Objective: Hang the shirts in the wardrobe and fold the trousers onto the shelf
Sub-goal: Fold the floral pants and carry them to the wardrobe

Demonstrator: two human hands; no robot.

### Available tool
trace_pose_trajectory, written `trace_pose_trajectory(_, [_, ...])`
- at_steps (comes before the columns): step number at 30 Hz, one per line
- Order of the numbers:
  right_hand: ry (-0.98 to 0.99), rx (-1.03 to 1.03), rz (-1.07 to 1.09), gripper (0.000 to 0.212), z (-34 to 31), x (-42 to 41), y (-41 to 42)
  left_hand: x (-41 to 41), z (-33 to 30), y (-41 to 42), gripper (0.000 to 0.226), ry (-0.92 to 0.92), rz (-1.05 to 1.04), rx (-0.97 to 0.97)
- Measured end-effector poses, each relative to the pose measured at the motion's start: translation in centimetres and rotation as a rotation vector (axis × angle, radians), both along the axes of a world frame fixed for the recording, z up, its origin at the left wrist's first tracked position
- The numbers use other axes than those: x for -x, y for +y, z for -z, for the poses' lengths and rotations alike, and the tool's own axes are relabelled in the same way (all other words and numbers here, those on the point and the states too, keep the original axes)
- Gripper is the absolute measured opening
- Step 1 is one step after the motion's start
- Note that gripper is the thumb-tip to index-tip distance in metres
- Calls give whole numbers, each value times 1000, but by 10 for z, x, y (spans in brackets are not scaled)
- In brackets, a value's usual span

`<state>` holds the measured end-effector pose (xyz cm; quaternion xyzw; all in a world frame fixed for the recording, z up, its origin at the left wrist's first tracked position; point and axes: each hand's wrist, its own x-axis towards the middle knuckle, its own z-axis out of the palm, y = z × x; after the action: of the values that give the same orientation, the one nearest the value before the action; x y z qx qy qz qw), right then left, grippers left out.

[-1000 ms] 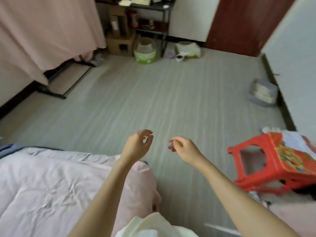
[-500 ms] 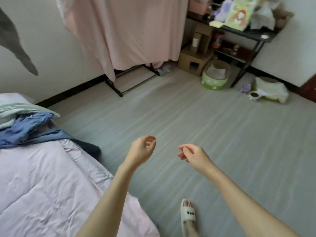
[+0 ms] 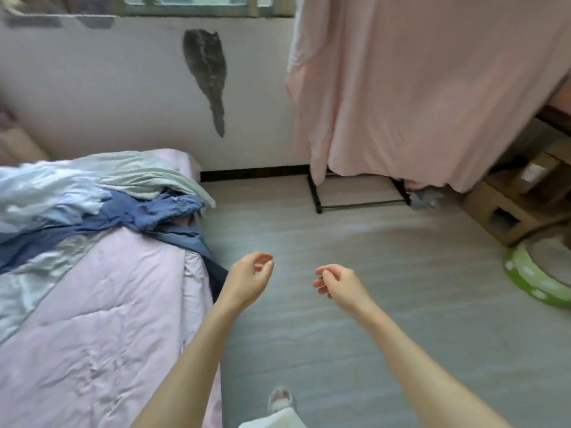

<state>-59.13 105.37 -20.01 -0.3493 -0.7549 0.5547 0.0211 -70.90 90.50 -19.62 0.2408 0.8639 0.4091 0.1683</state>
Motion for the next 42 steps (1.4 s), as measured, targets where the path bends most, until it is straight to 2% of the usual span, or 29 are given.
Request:
trace_pose_trajectory(4, [-17, 28, -155, 27, 14, 92, 3, 76, 16, -12, 18, -40, -244, -10])
trace_pose_trajectory(7, [-30, 25, -228, 29, 27, 199, 8, 168, 30, -13, 18, -73, -411, -68])
trace_pose_trajectory(12, [-73, 3, -356, 31, 26, 343, 6, 293, 35, -23, 21, -153, -551, -79])
trace_pose_trajectory(17, [-172, -51, -502, 31, 37, 442, 2, 358, 59, -55, 23, -244, -717, -43])
trace_pose_trajectory(23, [-224, -151, -738, 33, 81, 577, -17, 432, 96, -90, 26, -303, -903, 10])
trace_pose_trajectory(29, [-246, -210, -919, 36, 144, 749, -44, 565, 144, -98, 28, -361, -1033, 104])
trace_pose_trajectory(32, [-316, -220, -922, 38, 178, 833, -49, 636, 175, -91, 34, -408, -1016, 215])
trace_pose_trajectory(36, [-329, -189, -763, 47, 212, 914, -51, 701, 202, -89, 44, -344, -894, 395])
trace_pose_trajectory(39, [-419, -160, -643, 56, 250, 972, -55, 742, 226, -90, 55, -355, -792, 511])
trace_pose_trajectory(42, [-555, -25, -475, 68, 282, 1008, -58, 770, 251, -88, 63, -395, -622, 593])
